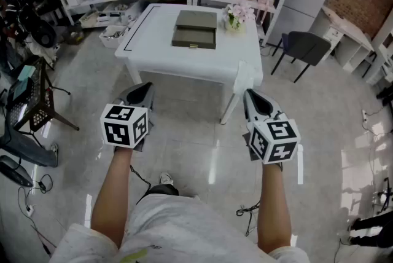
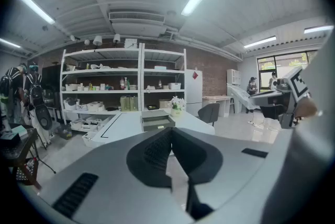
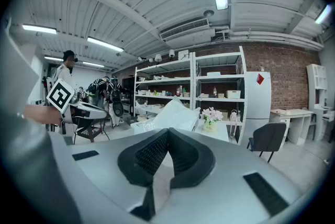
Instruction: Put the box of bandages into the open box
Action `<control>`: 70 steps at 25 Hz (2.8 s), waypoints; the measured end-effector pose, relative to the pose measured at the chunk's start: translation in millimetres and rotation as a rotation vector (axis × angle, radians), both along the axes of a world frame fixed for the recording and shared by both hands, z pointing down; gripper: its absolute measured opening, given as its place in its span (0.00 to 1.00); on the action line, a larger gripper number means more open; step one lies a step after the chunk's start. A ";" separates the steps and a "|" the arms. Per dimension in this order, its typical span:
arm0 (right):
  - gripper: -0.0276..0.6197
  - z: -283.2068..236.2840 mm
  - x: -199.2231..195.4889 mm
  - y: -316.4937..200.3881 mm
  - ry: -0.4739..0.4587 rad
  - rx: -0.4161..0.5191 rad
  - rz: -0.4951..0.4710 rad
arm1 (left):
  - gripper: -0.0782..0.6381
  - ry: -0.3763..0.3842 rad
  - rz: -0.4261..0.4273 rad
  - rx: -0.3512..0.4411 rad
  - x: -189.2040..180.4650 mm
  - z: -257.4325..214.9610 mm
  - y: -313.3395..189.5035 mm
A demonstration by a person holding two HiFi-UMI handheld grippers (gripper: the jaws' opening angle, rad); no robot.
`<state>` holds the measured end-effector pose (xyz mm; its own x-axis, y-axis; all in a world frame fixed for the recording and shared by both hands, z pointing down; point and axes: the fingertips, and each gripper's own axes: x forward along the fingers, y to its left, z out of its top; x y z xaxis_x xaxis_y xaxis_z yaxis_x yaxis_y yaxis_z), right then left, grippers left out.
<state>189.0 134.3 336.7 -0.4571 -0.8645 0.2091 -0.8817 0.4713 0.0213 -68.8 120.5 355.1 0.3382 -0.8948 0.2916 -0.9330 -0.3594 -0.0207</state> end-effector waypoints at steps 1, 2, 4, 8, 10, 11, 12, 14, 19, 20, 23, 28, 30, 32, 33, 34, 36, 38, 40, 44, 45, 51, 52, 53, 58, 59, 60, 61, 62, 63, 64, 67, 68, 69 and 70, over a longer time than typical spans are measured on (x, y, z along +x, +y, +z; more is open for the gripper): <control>0.05 1.5 -1.2 -1.1 0.002 -0.002 -0.001 | 0.12 -0.005 0.001 0.001 -0.6 0.7 -1.7; 0.05 3.0 -2.4 -2.3 0.005 -0.005 -0.002 | 0.12 -0.009 0.002 0.002 -1.0 1.4 -3.6; 0.05 5.1 -3.9 -5.6 0.010 -0.009 -0.003 | 0.12 -0.013 0.003 0.003 -1.4 2.7 -8.4; 0.05 5.4 -4.9 -16.4 0.017 -0.013 -0.001 | 0.12 -0.028 0.007 -0.004 -1.4 7.5 -22.8; 0.05 5.4 -5.1 -24.1 0.017 -0.014 0.002 | 0.12 -0.028 0.013 -0.005 -0.8 9.2 -32.0; 0.05 5.8 -5.2 -28.4 0.016 -0.015 0.004 | 0.12 -0.028 0.017 -0.006 -0.6 10.0 -37.3; 0.05 6.6 -5.4 -33.0 0.016 -0.016 0.006 | 0.12 -0.028 0.020 -0.008 -0.6 11.1 -43.0; 0.05 9.8 -6.2 -43.4 0.015 -0.021 0.010 | 0.12 -0.032 0.024 -0.014 -1.8 14.6 -55.9; 0.05 14.5 -13.5 -80.5 0.014 -0.033 0.023 | 0.12 -0.036 0.033 -0.022 -10.3 17.9 -99.3; 0.05 14.9 -14.9 -88.7 0.016 -0.037 0.027 | 0.12 -0.036 0.037 -0.025 -11.8 17.8 -108.9; 0.05 15.8 -19.2 -112.8 0.019 -0.052 0.041 | 0.12 -0.035 0.051 -0.037 -17.1 17.8 -136.3; 0.05 20.0 -30.9 -152.2 0.013 -0.083 0.068 | 0.12 -0.027 0.064 -0.055 -35.2 18.4 -181.0; 0.05 21.5 -36.1 -165.4 0.013 -0.094 0.078 | 0.12 -0.021 0.071 -0.062 -41.4 19.7 -196.0; 0.05 21.8 -43.6 -177.3 0.017 -0.100 0.081 | 0.12 -0.018 0.078 -0.070 -47.5 21.3 -209.3; 0.05 22.0 -47.9 -182.8 0.019 -0.103 0.081 | 0.12 -0.016 0.080 -0.073 -51.0 22.0 -215.4; 0.05 22.3 -52.3 -188.1 0.020 -0.106 0.081 | 0.12 -0.013 0.081 -0.076 -54.4 22.6 -221.4; 0.05 23.7 -59.9 -198.1 0.025 -0.112 0.081 | 0.12 -0.007 0.086 -0.079 -60.1 24.0 -232.7; 0.05 25.4 -66.0 -208.0 0.032 -0.117 0.084 | 0.12 -0.003 0.094 -0.084 -64.7 26.9 -242.9; 0.05 26.4 -71.7 -217.8 0.035 -0.120 0.088 | 0.12 -0.002 0.101 -0.089 -70.3 30.8 -252.8; 0.05 28.0 -81.4 -234.9 0.043 -0.127 0.099 | 0.12 -0.002 0.113 -0.101 -82.5 37.9 -270.0; 0.05 28.2 -82.4 -239.0 0.044 -0.129 0.104 | 0.12 -0.001 0.117 -0.102 -83.7 38.7 -274.5; 0.05 31.1 -93.3 -258.6 0.064 -0.143 0.103 | 0.12 0.000 0.141 -0.103 -89.3 40.3 -295.6; 0.05 32.3 -95.6 -261.1 0.069 -0.146 0.100 | 0.12 -0.001 0.145 -0.105 -90.3 41.5 -298.1; 0.05 33.9 -97.6 -263.5 0.074 -0.150 0.096 | 0.12 -0.002 0.148 -0.107 -90.8 43.1 -300.3; 0.05 40.3 -103.5 -275.9 0.082 -0.166 0.086 | 0.12 -0.004 0.165 -0.122 -89.9 51.4 -310.0; 0.05 40.4 -104.7 -278.4 0.083 -0.166 0.084 | 0.12 -0.005 0.167 -0.123 -89.3 51.8 -312.1; 0.05 40.6 -105.8 -280.9 0.085 -0.167 0.081 | 0.12 -0.005 0.170 -0.123 -88.6 52.1 -314.3; 0.05 40.9 -106.8 -283.3 0.088 -0.167 0.078 | 0.12 -0.006 0.172 -0.124 -87.9 52.5 -316.4; 0.05 41.5 -107.6 -285.6 0.090 -0.167 0.075 | 0.12 -0.006 0.174 -0.124 -87.2 53.1 -318.3; 0.05 42.2 -108.0 -287.9 0.092 -0.166 0.072 | 0.12 -0.007 0.176 -0.123 -86.3 53.8 -320.0; 0.05 43.2 -108.3 -290.3 0.094 -0.167 0.069 | 0.12 -0.008 0.177 -0.123 -85.3 54.6 -321.6; 0.05 46.4 -108.6 -299.5 0.097 -0.169 0.058 | 0.12 -0.010 0.174 -0.124 -83.8 56.7 -329.2; 0.05 47.2 -108.7 -303.4 0.098 -0.169 0.053 | 0.12 -0.011 0.171 -0.125 -83.8 57.3 -332.6; 0.05 47.9 -108.6 -307.8 0.099 -0.170 0.048 | 0.12 -0.012 0.168 -0.126 -83.6 58.0 -336.1; 0.05 48.5 -108.2 -312.8 0.099 -0.170 0.042 | 0.12 -0.013 0.164 -0.128 -83.2 58.8 -340.1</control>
